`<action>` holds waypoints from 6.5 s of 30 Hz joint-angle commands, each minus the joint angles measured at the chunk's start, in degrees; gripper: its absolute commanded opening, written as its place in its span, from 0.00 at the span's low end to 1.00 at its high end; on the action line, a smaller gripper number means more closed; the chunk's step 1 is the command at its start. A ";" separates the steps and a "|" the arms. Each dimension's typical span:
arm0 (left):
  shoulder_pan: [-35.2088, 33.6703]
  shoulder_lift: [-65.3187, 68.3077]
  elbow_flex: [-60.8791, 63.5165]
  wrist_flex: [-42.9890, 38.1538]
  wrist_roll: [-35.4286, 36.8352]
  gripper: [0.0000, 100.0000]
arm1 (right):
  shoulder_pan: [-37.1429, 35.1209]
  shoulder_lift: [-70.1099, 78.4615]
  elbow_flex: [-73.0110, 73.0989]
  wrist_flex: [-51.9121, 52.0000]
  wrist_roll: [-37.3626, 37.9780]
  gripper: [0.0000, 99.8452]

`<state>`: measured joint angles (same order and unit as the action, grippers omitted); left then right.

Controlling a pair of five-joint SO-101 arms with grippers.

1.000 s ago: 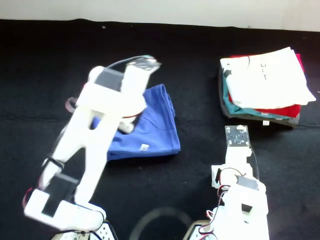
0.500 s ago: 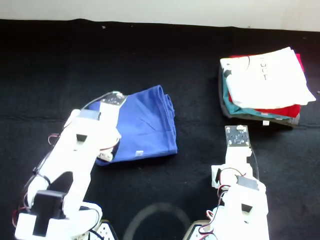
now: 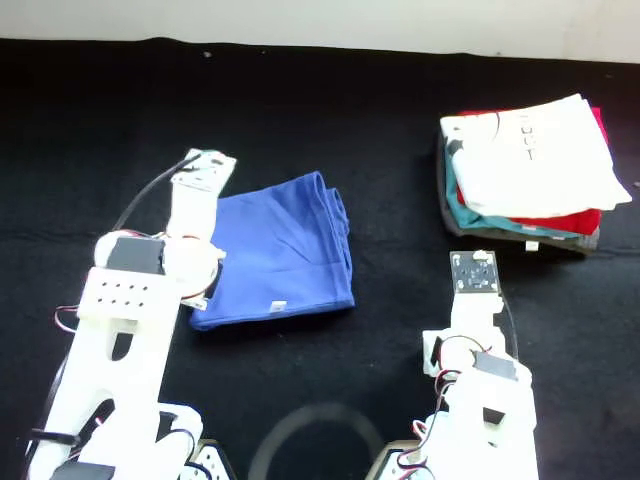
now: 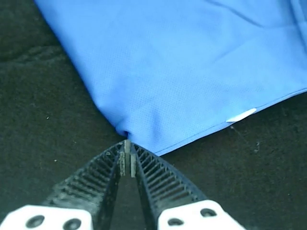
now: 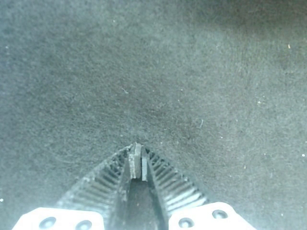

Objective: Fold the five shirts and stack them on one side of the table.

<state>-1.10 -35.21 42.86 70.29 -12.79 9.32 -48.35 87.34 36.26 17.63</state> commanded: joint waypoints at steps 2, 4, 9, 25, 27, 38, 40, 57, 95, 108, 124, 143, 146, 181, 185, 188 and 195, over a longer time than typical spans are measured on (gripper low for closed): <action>-0.22 2.42 3.03 -5.19 -1.05 0.01 | 1.45 -0.04 0.75 -1.19 0.09 0.01; -0.13 6.11 5.23 -7.74 -0.97 0.01 | 1.45 -0.04 0.75 -1.19 0.09 0.01; 1.36 15.43 6.29 -8.53 -0.88 0.01 | 1.45 -0.04 0.75 -1.19 0.09 0.01; 9.63 2.33 1.98 -4.92 -0.70 0.01 | 1.45 -0.04 0.75 -1.19 0.09 0.01; 6.11 0.75 0.22 -5.01 -0.97 0.01 | 1.45 -0.04 0.22 -0.84 0.09 0.01; -5.23 20.53 -7.78 -15.47 -1.41 0.01 | -9.36 2.86 -39.60 29.23 -5.80 0.01; -5.05 21.85 -7.78 -14.24 0.26 0.01 | -13.32 8.04 -47.69 31.69 -7.30 0.01; -4.53 21.85 7.87 -15.91 0.53 0.01 | -32.22 64.75 -102.46 34.95 -14.86 0.01; -5.58 6.11 7.96 -9.32 3.87 0.01 | -29.32 105.45 -173.41 64.92 -19.08 0.21; -23.87 1.89 6.64 -9.41 -1.85 0.12 | -38.46 92.53 -149.14 64.92 -39.91 0.39; -29.85 12.70 -1.54 -9.05 -1.76 0.12 | -42.24 95.87 -130.95 51.74 -41.49 0.39; -29.85 12.70 -1.45 -9.05 -1.76 0.12 | -35.03 104.57 -134.02 57.98 -32.35 0.01; -29.85 12.70 -1.45 -9.05 -1.76 0.12 | -32.04 102.20 -139.47 60.09 -31.74 0.01; -29.49 12.97 -1.45 -9.41 -1.76 0.12 | -1.63 57.71 -145.27 64.57 7.12 0.01; -29.49 12.97 -1.45 -9.41 -1.76 0.12 | 3.12 61.23 -145.27 64.13 12.48 0.01; -29.49 12.97 -1.45 -9.41 -1.76 0.12 | 5.85 66.24 -145.45 60.53 14.68 0.01; -29.49 12.88 -1.45 -9.41 -1.76 0.12 | 10.07 77.41 -145.63 47.52 18.55 0.01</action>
<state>-30.46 -22.20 43.65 60.79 -14.20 17.67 27.52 -57.19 89.19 34.15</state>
